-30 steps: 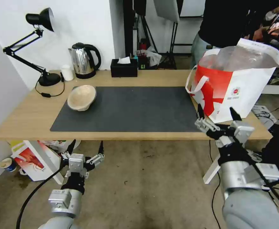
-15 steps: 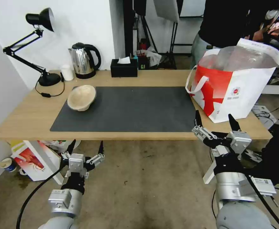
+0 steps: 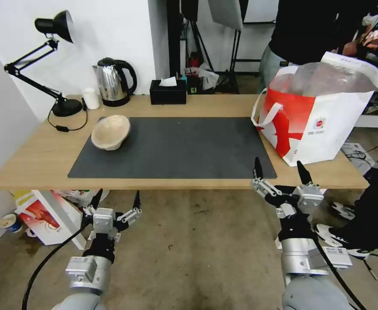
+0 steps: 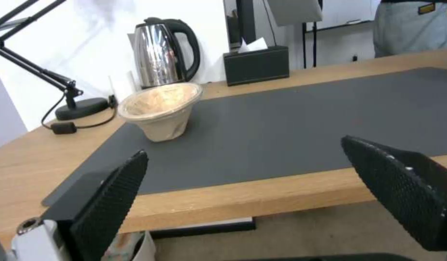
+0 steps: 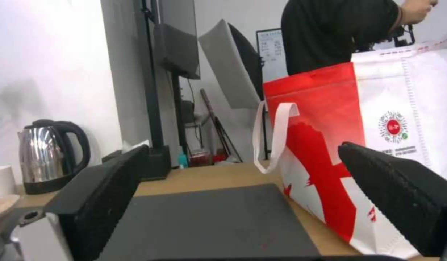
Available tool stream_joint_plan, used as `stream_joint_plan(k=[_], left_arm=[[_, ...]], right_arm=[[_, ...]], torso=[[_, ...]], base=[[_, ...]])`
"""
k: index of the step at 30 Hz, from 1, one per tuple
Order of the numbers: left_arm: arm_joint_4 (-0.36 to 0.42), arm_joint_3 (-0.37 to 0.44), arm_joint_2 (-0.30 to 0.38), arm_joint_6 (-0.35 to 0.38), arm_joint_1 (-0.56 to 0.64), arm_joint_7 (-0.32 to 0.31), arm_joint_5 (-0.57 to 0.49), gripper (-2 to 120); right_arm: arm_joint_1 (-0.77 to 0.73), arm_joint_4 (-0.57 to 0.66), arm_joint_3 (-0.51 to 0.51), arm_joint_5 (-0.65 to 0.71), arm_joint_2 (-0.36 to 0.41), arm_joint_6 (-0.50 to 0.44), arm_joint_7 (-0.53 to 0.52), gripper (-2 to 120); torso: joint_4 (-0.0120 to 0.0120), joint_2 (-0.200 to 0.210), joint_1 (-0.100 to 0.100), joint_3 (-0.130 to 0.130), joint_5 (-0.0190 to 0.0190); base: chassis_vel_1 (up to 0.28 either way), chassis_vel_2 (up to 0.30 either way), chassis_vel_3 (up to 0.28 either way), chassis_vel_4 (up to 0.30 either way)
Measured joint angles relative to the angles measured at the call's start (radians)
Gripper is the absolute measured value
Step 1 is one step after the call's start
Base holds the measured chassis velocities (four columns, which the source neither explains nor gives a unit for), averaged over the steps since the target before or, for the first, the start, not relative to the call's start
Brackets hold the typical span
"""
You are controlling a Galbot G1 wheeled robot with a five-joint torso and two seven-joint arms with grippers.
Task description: Pick up the trash from the table and place it into the takeout bag.
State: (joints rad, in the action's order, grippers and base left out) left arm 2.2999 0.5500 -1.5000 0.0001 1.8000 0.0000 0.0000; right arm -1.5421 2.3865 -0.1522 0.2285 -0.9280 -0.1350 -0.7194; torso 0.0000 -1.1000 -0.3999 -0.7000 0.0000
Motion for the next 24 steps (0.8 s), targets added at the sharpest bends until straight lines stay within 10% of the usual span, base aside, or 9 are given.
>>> stream_joint_plan(k=[24], left_arm=[[0.0, 0.0, 0.0, 0.0, 0.0, 0.0, 0.0, 100]], right_arm=[[-0.074, -0.047, 0.006, -0.045, 0.056, -0.056, 0.02, 100]], torso=[[0.0, 0.0, 0.0, 0.0, 0.0]], base=[[0.0, 0.0, 0.0, 0.0]])
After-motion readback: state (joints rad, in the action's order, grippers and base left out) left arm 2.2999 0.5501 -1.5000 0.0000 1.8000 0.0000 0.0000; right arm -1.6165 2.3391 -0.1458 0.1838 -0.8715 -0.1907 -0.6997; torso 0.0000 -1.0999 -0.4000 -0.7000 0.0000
